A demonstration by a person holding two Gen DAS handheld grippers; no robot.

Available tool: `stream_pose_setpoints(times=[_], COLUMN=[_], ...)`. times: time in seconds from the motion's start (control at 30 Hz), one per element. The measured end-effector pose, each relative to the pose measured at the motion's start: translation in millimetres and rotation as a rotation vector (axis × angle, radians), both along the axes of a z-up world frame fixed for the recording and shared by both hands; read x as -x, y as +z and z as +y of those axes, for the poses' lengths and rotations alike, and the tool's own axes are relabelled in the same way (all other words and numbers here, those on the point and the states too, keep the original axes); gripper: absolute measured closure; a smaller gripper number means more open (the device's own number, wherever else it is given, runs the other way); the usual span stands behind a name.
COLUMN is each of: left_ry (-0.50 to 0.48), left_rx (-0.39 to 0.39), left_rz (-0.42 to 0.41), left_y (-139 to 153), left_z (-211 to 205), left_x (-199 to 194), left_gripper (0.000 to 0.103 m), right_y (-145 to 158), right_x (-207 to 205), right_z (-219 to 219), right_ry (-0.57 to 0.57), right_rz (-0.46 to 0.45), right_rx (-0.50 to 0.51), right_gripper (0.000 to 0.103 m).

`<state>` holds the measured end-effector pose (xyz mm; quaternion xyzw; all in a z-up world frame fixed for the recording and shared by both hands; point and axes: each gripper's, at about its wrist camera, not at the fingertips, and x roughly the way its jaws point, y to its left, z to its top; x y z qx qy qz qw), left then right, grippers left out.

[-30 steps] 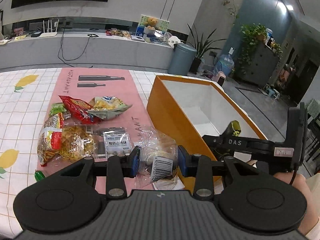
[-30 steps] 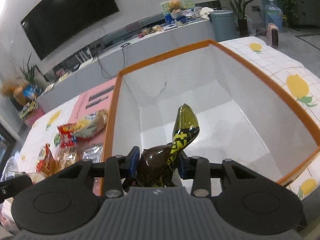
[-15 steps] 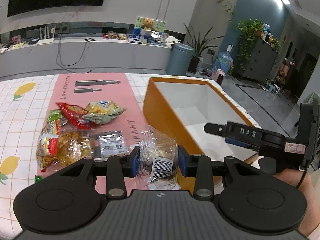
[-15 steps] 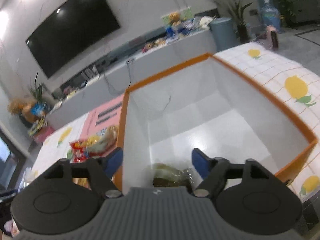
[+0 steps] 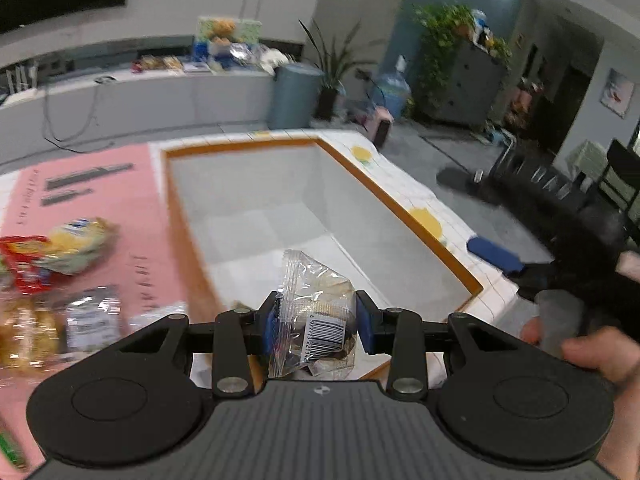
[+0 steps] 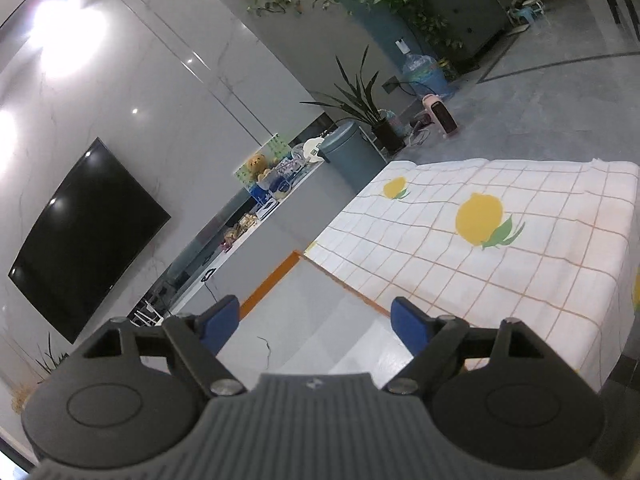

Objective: Organize snacks
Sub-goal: 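Move the clear packet over the box with the left tool and release it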

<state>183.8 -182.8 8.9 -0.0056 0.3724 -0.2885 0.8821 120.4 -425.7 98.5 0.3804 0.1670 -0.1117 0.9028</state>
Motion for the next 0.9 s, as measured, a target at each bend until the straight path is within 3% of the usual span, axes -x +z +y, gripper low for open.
stream_pose_setpoints(times=[0.13, 0.23, 0.43, 0.67, 0.87, 0.9], left_ry=[-0.001, -0.002, 0.002, -0.025, -0.031, -0.033], left_rx=[-0.051, -0.088, -0.067, -0.053, -0.022, -0.024], left_rz=[-0.033, -0.013, 0.059, 0.060, 0.060, 0.053], left_y=[-14, -26, -45, -43, -31, -28], left_z=[-27, -40, -39, -45, -42, -43], left_x=[-9, -18, -30, -28, -22, -19], left_gripper=[0.060, 0.060, 0.061, 0.059, 0.023, 0.021], right_y=[12, 13, 9, 10, 11, 11], right_x=[5, 6, 2, -3, -1, -1], right_z=[2, 2, 0, 8, 8, 8], right_ry=[0.004, 0.009, 0.010, 0.012, 0.008, 0.008], right_rz=[-0.040, -0.046, -0.031, 0.008, -0.003, -0.002], right_rx=[0.027, 0.043, 0.034, 0.075, 0.075, 0.075], right_gripper=[0.021, 0.021, 0.021, 0.021, 0.021, 0.021])
